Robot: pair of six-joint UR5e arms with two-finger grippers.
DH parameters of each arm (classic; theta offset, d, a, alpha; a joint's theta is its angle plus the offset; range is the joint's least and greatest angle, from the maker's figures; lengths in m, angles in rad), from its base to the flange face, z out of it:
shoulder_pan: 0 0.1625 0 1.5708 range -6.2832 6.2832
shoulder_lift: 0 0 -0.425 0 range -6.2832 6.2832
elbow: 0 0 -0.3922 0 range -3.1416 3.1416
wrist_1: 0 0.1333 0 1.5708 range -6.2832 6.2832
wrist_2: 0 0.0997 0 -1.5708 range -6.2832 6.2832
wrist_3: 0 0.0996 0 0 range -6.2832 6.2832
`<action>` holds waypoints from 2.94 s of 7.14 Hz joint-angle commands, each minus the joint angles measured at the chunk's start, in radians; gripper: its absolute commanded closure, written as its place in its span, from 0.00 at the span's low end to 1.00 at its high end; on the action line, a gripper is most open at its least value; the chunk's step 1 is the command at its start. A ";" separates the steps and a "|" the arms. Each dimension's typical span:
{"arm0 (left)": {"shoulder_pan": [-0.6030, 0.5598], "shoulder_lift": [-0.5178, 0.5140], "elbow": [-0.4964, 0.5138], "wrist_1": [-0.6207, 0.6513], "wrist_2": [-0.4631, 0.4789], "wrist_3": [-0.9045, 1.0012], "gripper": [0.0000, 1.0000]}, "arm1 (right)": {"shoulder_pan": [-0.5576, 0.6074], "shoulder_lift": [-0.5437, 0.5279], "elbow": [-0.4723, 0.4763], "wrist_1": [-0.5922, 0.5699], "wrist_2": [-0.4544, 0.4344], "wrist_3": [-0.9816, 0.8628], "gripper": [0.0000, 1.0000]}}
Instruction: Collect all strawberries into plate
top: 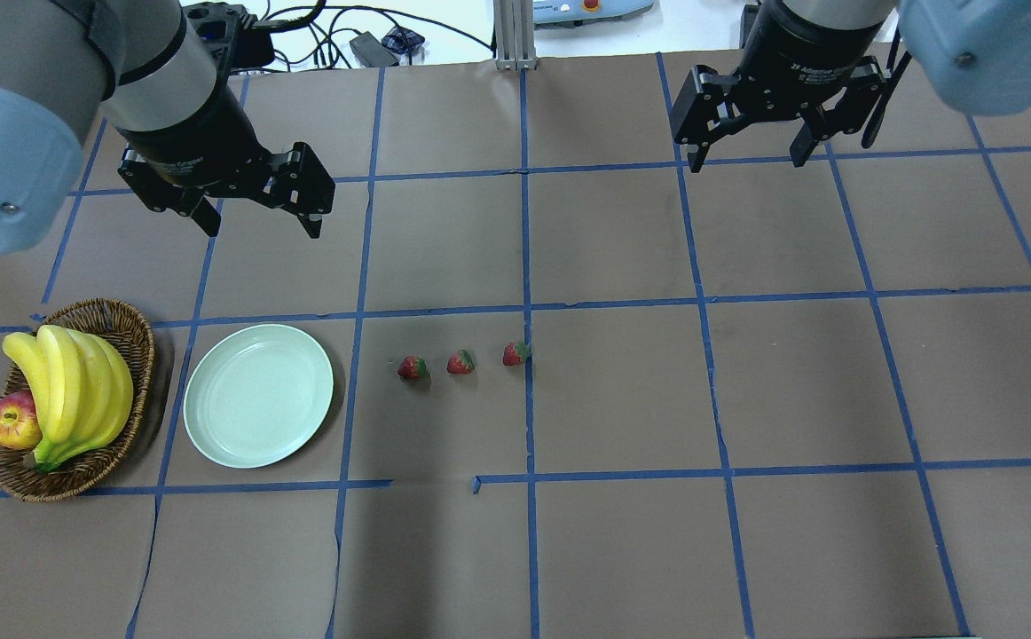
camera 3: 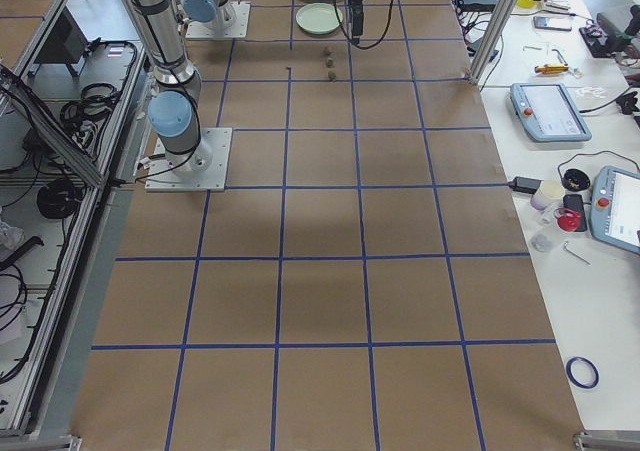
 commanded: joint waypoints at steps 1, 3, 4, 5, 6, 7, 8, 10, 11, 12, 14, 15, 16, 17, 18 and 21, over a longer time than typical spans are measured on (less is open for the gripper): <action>-0.003 -0.025 -0.015 0.002 -0.003 -0.012 0.00 | 0.001 -0.003 0.007 0.001 0.000 0.000 0.00; -0.017 -0.098 -0.093 0.155 -0.076 -0.035 0.00 | -0.001 -0.003 0.005 0.006 -0.001 0.000 0.00; -0.030 -0.135 -0.194 0.274 -0.116 -0.054 0.00 | -0.004 -0.003 0.002 0.006 0.002 0.000 0.00; -0.056 -0.168 -0.309 0.427 -0.112 -0.054 0.02 | -0.004 -0.003 0.002 0.008 0.000 0.000 0.00; -0.060 -0.212 -0.396 0.550 -0.111 -0.058 0.05 | -0.004 -0.003 0.002 0.008 0.002 0.001 0.00; -0.060 -0.261 -0.440 0.628 -0.103 -0.065 0.07 | -0.004 -0.002 0.002 0.008 0.002 0.001 0.00; -0.066 -0.306 -0.446 0.643 -0.074 -0.069 0.09 | -0.004 -0.003 0.002 0.009 0.002 0.001 0.00; -0.084 -0.361 -0.443 0.651 -0.051 -0.071 0.16 | -0.001 -0.003 0.005 0.009 0.003 0.001 0.00; -0.086 -0.361 -0.440 0.660 -0.051 -0.071 0.20 | -0.001 -0.003 0.005 0.009 0.002 0.003 0.00; -0.086 -0.361 -0.439 0.660 -0.051 -0.069 0.41 | -0.001 -0.003 0.005 0.009 0.002 0.003 0.00; -0.086 -0.360 -0.413 0.666 -0.045 -0.074 0.86 | -0.001 -0.003 0.007 0.009 0.000 0.001 0.00; -0.096 -0.361 -0.402 0.663 -0.026 -0.095 1.00 | -0.001 -0.003 0.007 0.011 0.002 0.003 0.00; -0.101 -0.357 -0.394 0.661 -0.020 -0.089 1.00 | -0.001 -0.003 0.007 0.011 0.002 0.003 0.00; -0.101 -0.326 -0.367 0.643 0.025 -0.071 1.00 | -0.001 -0.003 0.007 0.009 0.002 0.003 0.00; -0.095 -0.306 -0.332 0.550 0.065 -0.031 1.00 | -0.001 -0.002 0.007 0.009 0.002 0.003 0.00; 0.026 -0.223 -0.348 0.379 0.123 0.148 1.00 | 0.001 -0.003 0.007 0.009 0.002 0.003 0.00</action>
